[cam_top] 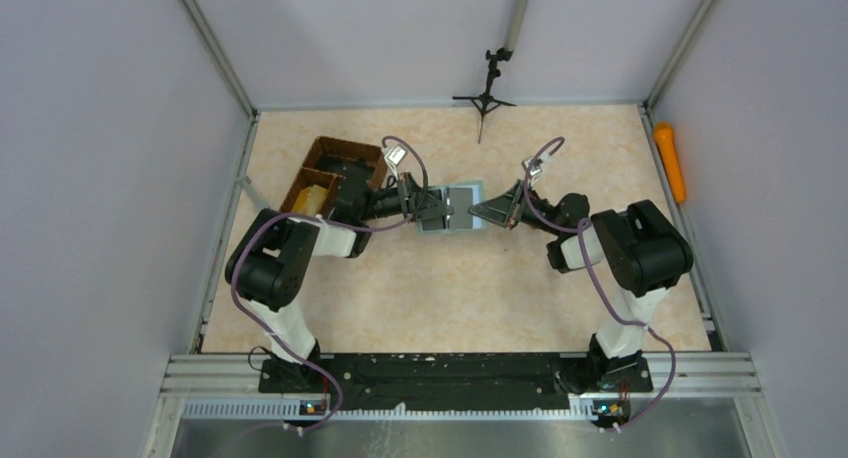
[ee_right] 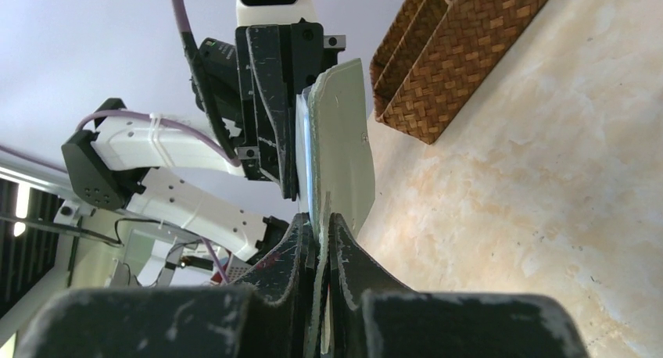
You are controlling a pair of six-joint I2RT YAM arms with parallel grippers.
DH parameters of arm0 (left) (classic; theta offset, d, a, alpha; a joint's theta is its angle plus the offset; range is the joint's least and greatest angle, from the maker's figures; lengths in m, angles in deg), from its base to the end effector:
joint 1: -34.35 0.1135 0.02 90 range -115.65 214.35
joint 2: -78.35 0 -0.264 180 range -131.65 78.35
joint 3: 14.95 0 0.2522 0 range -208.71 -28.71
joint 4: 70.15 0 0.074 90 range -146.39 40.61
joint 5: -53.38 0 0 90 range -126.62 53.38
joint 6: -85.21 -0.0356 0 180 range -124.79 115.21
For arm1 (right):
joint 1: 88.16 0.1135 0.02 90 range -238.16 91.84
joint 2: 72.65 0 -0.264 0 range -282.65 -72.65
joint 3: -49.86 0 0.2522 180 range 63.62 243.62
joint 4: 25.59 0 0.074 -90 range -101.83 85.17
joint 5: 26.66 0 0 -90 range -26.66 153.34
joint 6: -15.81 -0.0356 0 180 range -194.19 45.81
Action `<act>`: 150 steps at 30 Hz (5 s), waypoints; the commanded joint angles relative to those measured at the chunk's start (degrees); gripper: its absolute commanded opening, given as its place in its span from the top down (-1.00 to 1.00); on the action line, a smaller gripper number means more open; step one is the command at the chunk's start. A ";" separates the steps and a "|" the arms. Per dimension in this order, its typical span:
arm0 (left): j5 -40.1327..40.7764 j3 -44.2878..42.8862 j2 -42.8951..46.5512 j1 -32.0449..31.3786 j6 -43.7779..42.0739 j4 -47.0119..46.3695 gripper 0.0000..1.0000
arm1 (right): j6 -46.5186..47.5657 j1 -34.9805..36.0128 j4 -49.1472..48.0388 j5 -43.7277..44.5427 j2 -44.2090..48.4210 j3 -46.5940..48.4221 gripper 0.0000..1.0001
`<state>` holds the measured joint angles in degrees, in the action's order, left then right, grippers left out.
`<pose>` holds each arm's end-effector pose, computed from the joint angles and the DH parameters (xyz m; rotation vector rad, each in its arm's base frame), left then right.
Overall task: Take the credit cards out of the card holder
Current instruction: Remove the credit card from the card holder, then place the credit card in the storage box, then remove the credit card from the card holder.
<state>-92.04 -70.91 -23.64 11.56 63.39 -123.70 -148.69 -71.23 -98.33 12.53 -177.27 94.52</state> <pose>0.3052 -0.1600 0.2026 0.2655 1.8350 -1.8794 0.2857 0.1158 0.1720 -0.0594 1.7388 1.8364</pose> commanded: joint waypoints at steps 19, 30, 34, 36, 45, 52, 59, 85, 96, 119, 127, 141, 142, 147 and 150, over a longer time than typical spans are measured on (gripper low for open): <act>0.50 2.29 1.91 4.79 -0.08 -1.74 1.00 | -3.67 -2.95 -12.13 -1.30 1.57 -0.26 1.00; 0.72 2.37 3.75 6.63 -2.97 3.51 1.00 | -3.70 -4.97 -11.70 -1.11 2.43 -1.25 1.00; 5.85 0.88 10.49 6.97 -16.59 24.50 1.00 | -4.23 -6.30 -11.86 -0.03 1.97 -2.15 1.00; 9.91 0.15 14.02 6.97 -22.65 33.00 1.00 | -4.61 -6.47 -12.10 -0.02 1.54 -2.15 1.00; 30.23 -11.85 22.26 7.82 -40.20 68.79 1.00 | 0.42 -6.50 -4.82 1.09 3.64 -2.32 1.00; 47.66 -23.24 18.34 7.97 -35.24 82.64 1.00 | 3.27 -6.51 -0.53 2.09 6.44 -2.80 1.00; 64.19 -25.97 16.33 10.11 -19.06 82.92 1.00 | 3.31 -6.03 -0.66 2.20 6.53 -2.75 1.00; 63.71 -30.11 -0.88 20.85 9.56 67.00 1.00 | 1.56 -4.38 -4.09 1.37 4.06 -1.77 1.00; 62.72 -34.31 -6.52 20.95 11.44 66.58 0.36 | -0.03 -4.01 -6.36 1.50 1.69 -1.36 1.00; 21.19 -2.64 30.53 16.68 -19.50 54.53 -0.89 | -5.79 -1.94 -12.21 0.34 3.09 -1.25 1.00; 13.30 5.00 30.11 11.61 -20.08 41.04 -0.97 | -11.53 1.49 -11.68 1.24 4.87 1.80 1.00; 6.34 10.80 18.38 10.48 -3.82 7.07 -0.97 | -15.27 3.58 -3.90 2.86 12.59 5.67 1.00; 5.73 10.64 17.75 10.48 -2.54 5.02 -0.97 | -15.55 3.89 -3.58 3.22 12.75 6.01 1.00; 2.46 9.97 12.51 10.02 9.21 -12.56 -0.97 | -19.07 5.46 -5.21 4.09 12.11 8.72 1.00; 1.16 9.15 8.18 9.95 16.33 -21.98 -0.89 | -19.25 6.11 -3.99 4.26 12.15 9.84 1.00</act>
<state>-87.21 -60.35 -11.40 21.84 68.81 -125.95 -166.11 -66.29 -97.72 15.26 -166.78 100.95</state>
